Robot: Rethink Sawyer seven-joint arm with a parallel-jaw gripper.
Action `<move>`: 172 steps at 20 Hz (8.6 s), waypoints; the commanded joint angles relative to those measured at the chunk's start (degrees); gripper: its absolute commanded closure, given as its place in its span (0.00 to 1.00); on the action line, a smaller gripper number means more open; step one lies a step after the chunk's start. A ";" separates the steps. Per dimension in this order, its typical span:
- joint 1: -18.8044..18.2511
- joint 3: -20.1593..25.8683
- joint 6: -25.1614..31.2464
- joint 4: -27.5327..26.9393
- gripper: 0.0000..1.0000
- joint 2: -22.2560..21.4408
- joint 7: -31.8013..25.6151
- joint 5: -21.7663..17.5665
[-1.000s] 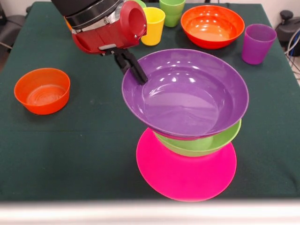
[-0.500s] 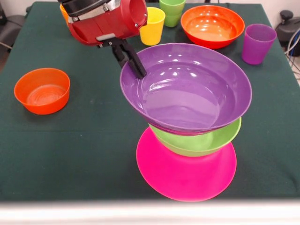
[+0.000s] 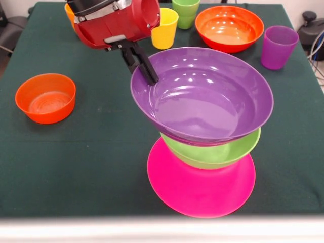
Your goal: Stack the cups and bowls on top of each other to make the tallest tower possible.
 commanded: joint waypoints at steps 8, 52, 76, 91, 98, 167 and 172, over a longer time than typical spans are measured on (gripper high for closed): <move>2.66 -0.09 -7.27 5.60 1.00 -0.31 -7.05 -3.58; 3.75 -2.77 -0.72 -2.16 1.00 4.29 -11.25 -3.24; 2.37 -2.65 -5.14 1.09 1.00 5.76 -10.79 -5.32; 3.08 -2.90 -3.45 -0.98 1.00 6.12 -11.39 -5.88; 4.18 -4.65 -0.97 -1.68 1.00 4.23 -11.12 -7.28; 13.92 -12.97 0.97 -1.00 0.00 -2.66 3.40 -5.46; 14.63 -13.69 -1.37 -0.86 0.00 -2.14 4.03 -5.66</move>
